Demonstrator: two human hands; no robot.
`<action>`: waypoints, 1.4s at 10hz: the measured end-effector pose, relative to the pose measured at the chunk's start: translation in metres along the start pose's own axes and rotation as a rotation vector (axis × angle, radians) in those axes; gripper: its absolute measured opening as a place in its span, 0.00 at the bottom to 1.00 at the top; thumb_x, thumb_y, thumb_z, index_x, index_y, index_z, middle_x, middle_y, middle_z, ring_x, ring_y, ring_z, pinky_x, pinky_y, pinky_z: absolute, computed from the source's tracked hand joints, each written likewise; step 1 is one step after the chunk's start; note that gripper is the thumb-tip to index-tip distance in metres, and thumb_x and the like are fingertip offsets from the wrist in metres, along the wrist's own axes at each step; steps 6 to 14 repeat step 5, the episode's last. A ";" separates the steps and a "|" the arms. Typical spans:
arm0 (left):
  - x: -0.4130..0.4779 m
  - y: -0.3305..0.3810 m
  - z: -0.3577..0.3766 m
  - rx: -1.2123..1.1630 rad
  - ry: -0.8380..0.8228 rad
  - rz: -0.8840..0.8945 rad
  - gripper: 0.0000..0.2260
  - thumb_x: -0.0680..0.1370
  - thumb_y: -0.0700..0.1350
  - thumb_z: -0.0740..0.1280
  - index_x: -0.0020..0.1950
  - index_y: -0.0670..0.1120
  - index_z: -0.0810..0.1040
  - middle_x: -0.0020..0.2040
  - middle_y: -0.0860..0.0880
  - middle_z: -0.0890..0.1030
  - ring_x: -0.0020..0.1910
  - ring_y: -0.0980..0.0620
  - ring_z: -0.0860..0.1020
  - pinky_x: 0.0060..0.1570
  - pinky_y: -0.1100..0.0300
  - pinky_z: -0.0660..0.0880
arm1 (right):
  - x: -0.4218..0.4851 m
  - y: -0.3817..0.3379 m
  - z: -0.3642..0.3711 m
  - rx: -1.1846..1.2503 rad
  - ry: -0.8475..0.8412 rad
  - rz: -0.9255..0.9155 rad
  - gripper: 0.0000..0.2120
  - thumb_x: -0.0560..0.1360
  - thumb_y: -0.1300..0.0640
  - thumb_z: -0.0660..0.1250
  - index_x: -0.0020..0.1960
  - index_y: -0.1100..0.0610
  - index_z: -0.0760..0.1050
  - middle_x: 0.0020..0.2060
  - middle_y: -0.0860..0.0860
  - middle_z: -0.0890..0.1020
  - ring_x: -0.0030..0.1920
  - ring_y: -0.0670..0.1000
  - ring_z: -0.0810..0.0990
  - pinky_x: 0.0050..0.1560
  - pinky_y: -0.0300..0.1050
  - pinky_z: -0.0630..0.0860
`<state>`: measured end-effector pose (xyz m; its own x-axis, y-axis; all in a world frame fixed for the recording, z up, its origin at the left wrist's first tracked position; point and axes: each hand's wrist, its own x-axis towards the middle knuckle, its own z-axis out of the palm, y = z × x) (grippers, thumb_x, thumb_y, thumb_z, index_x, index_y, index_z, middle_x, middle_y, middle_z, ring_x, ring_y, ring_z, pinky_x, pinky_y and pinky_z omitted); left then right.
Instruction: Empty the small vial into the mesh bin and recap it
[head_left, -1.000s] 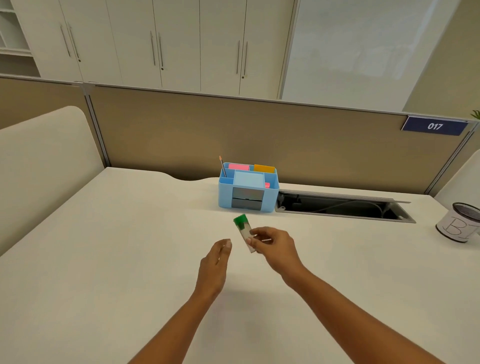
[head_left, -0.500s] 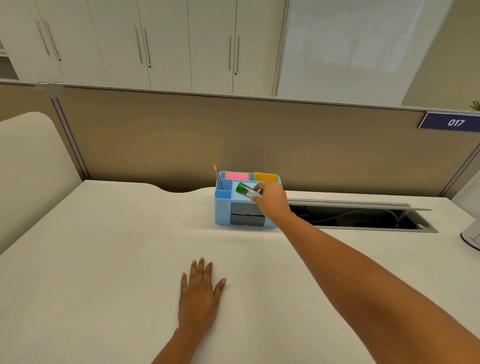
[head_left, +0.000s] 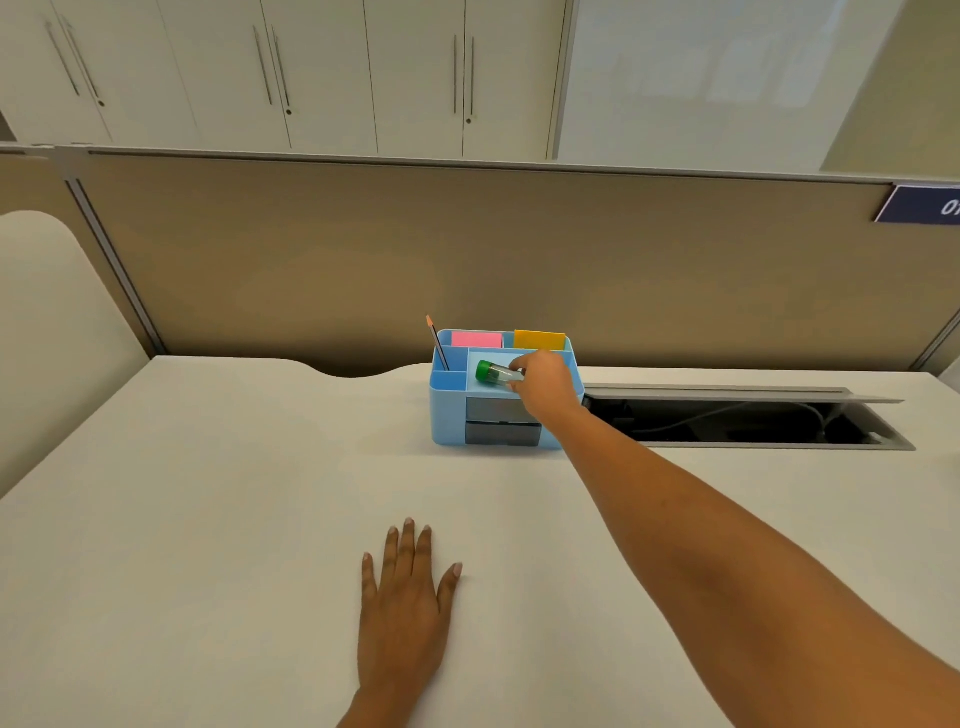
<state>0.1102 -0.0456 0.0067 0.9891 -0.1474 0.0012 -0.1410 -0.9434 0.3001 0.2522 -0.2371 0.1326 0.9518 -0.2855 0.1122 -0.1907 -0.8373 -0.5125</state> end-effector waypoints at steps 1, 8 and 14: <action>0.000 -0.001 0.001 0.011 0.003 0.003 0.55 0.53 0.65 0.11 0.75 0.51 0.45 0.78 0.52 0.45 0.76 0.54 0.43 0.74 0.52 0.41 | 0.002 0.000 0.003 0.005 -0.010 0.018 0.13 0.74 0.63 0.65 0.58 0.62 0.76 0.52 0.62 0.81 0.52 0.60 0.78 0.53 0.48 0.74; -0.001 0.002 0.001 0.039 -0.036 -0.013 0.48 0.60 0.65 0.16 0.75 0.51 0.45 0.78 0.52 0.45 0.76 0.54 0.44 0.74 0.52 0.41 | -0.003 0.005 0.003 0.080 0.076 -0.033 0.20 0.75 0.64 0.64 0.66 0.60 0.67 0.63 0.59 0.74 0.61 0.58 0.73 0.60 0.48 0.71; -0.001 0.002 0.001 0.039 -0.036 -0.013 0.48 0.60 0.65 0.16 0.75 0.51 0.45 0.78 0.52 0.45 0.76 0.54 0.44 0.74 0.52 0.41 | -0.003 0.005 0.003 0.080 0.076 -0.033 0.20 0.75 0.64 0.64 0.66 0.60 0.67 0.63 0.59 0.74 0.61 0.58 0.73 0.60 0.48 0.71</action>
